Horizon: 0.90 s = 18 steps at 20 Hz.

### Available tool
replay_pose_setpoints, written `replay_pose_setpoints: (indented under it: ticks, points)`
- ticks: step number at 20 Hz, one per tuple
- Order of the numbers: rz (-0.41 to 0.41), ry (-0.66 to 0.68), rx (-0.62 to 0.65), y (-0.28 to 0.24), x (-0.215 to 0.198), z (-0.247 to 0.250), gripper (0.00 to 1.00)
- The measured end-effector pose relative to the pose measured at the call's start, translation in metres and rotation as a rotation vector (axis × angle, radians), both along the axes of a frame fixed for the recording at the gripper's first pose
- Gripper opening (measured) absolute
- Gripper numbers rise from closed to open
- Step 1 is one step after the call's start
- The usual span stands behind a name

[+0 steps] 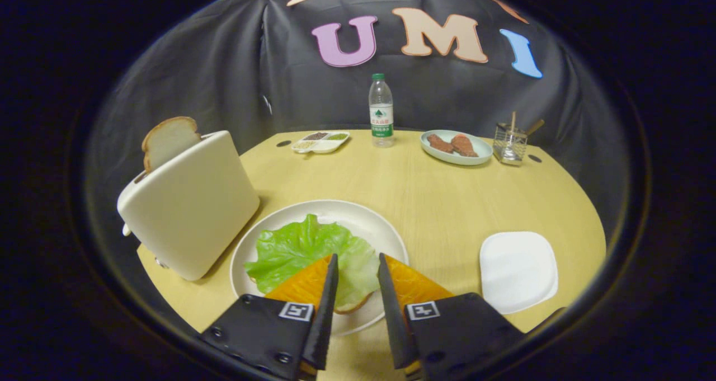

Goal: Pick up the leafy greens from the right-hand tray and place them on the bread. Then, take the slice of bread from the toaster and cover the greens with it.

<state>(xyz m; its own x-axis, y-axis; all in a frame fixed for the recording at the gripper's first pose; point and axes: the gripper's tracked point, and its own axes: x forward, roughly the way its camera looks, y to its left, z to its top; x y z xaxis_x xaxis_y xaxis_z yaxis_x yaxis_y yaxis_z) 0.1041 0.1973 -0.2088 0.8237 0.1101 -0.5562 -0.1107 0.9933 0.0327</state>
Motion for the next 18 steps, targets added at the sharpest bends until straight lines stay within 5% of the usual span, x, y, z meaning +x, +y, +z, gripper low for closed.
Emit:
replay_pose_setpoints:
  ticks: [4, 8, 18]
  points:
    - [-0.023, -0.03, 0.038, -0.004, -0.003, 0.017, 0.71]
    - [0.04, -0.059, 0.144, 0.021, -0.01, 0.041, 1.0]
    - [0.271, -0.097, 0.302, 0.137, -0.026, 0.122, 1.0]
